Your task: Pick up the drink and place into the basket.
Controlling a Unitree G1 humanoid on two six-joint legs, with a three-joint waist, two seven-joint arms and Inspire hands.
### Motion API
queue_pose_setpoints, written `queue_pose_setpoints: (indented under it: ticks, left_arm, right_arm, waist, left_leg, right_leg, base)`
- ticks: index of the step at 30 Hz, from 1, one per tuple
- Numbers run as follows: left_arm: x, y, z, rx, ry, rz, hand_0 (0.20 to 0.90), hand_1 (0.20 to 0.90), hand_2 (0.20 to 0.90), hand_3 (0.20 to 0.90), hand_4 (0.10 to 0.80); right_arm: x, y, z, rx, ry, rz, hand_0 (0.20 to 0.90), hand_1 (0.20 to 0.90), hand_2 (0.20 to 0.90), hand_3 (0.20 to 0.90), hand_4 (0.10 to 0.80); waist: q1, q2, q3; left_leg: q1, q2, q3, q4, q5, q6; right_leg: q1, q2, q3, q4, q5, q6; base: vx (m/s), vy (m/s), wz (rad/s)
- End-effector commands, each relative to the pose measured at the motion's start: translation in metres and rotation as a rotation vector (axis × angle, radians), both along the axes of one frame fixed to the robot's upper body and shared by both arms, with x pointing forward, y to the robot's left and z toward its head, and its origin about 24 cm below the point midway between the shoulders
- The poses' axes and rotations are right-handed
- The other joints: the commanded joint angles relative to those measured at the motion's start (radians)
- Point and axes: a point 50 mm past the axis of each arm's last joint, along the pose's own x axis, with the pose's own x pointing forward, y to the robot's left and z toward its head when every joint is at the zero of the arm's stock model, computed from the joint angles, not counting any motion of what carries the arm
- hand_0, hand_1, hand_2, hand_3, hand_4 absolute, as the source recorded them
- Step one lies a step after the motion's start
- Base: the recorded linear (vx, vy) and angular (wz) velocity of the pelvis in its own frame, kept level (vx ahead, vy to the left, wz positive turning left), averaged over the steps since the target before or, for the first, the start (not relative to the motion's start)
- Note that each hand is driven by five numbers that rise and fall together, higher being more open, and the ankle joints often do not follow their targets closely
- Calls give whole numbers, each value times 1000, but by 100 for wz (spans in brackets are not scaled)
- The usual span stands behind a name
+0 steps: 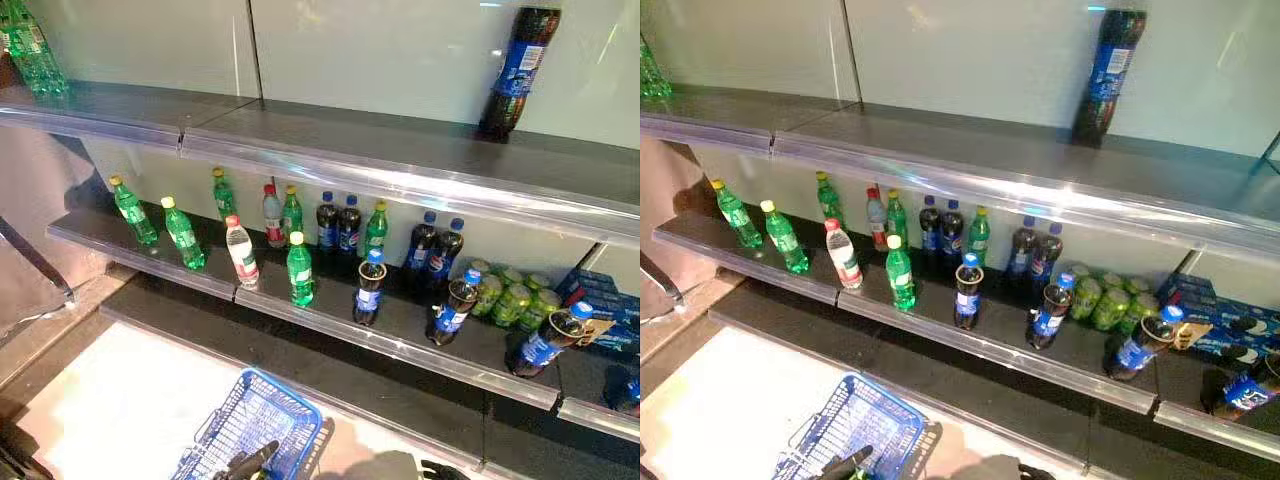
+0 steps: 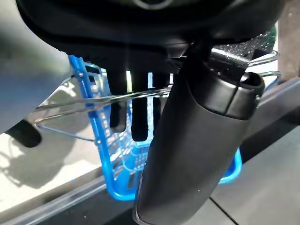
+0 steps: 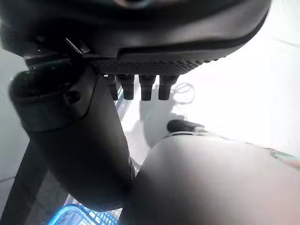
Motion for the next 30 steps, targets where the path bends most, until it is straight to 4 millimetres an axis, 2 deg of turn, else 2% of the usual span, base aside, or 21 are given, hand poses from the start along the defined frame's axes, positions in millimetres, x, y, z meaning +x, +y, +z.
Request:
queue_pose_setpoints:
  ticks: [1, 12, 21, 27, 30]
  left_arm:
    - [22, 10, 7, 84, -78, -86, 300, 300, 300, 200, 100]
    - [27, 11, 9, 85, -111, -71, 300, 300, 300, 200, 100]
    - [26, 10, 8, 82, -105, -74, 300, 300, 300, 200, 100]
    - [28, 11, 9, 83, -108, -79, 300, 300, 300, 200, 100]
    - [31, 12, 10, 88, -114, -83, 300, 300, 300, 200, 100]
  right_arm:
    - [5, 11, -3, 35, 15, 17, 900, 900, 900, 900, 800]
    - [15, 11, 0, 18, -33, 76, 900, 900, 900, 900, 800]
    - [15, 12, 1, 17, -44, 85, 900, 900, 900, 900, 800]
    - [29, 16, 6, 38, -128, 121, 900, 900, 900, 900, 800]
    - [46, 22, 14, 85, -228, 153, 900, 900, 900, 900, 800]
  waist:
    - [13, -27, 28]
    - [21, -32, 31]
    - [23, -33, 27]
    - [23, -35, 28]
    - [24, -40, 33]
  left_leg:
    - [-35, -20, 54, 3, -40, 5]
    - [-40, -20, 48, 3, -36, 4]
    - [-43, -21, 49, 3, -34, 2]
    - [-41, -22, 49, 3, -35, 3]
    - [-41, -21, 48, 3, -34, 2]
  right_leg:
    - [43, -76, -37, 8, -69, 81]
    - [41, -74, -39, 6, -68, 80]
    - [42, -75, -44, 4, -64, 81]
    - [44, -75, -43, 3, -64, 81]
    - [43, -75, -42, 3, -62, 83]
  base:
    - [0, 0, 0]
    - [0, 0, 0]
    - [0, 0, 0]
    - [0, 0, 0]
    - [0, 0, 0]
